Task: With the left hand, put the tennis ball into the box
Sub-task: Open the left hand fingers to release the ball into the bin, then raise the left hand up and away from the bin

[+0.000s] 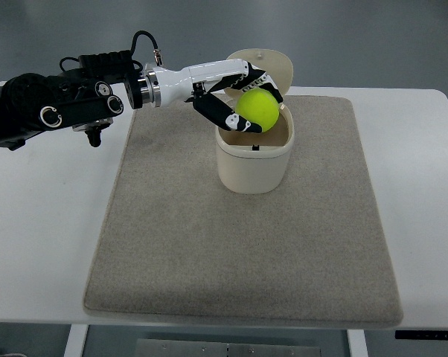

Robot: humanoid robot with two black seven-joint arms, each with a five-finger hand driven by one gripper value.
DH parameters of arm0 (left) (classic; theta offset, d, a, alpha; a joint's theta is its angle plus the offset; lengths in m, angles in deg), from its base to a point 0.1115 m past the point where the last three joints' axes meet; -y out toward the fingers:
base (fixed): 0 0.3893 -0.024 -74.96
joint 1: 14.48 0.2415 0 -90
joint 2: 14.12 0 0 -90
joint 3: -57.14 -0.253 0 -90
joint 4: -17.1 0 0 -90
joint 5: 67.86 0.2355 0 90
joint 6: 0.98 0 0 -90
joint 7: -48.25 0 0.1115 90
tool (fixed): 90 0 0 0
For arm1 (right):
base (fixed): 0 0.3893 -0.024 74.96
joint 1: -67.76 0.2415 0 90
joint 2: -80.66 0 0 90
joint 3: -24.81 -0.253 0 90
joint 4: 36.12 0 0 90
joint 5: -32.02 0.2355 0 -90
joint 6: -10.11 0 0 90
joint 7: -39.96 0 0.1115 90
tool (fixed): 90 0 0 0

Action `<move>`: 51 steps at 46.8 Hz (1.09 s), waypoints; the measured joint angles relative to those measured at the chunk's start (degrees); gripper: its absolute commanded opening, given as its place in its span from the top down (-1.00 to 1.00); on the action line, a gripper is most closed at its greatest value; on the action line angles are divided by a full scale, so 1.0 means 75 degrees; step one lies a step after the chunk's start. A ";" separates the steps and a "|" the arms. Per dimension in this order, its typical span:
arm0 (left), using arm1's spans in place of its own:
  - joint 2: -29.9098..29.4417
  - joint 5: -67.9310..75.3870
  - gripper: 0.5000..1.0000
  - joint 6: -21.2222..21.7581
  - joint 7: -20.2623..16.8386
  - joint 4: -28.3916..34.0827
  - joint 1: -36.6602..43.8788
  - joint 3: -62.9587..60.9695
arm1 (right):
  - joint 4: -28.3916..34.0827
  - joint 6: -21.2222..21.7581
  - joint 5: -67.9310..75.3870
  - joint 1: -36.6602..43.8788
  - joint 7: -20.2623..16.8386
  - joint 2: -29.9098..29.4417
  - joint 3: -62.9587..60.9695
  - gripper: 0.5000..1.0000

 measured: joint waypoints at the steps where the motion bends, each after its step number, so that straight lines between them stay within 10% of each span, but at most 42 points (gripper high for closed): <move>1: 0.0000 0.0000 -0.22 0.0000 0.0000 0.0000 0.0000 0.0000 | 0.0000 0.0001 0.0000 0.0000 0.0000 0.0000 0.0000 -0.60; 16: 0.0000 0.0000 -0.51 0.0000 0.0000 -0.0008 0.0000 0.0000 | 0.0000 0.0000 0.0000 0.0001 0.0000 0.0000 0.0000 -0.60; 40: -0.0047 -0.0011 -0.45 0.0042 0.0000 -0.0916 -0.0017 0.0773 | 0.0000 0.0000 0.0000 -0.0001 0.0001 0.0000 0.0000 -0.60; 51: -0.0047 -0.0437 -0.43 0.1017 0.0000 -0.0962 0.0009 0.1742 | 0.0000 0.0001 0.0000 0.0002 0.0000 0.0000 0.0000 -0.60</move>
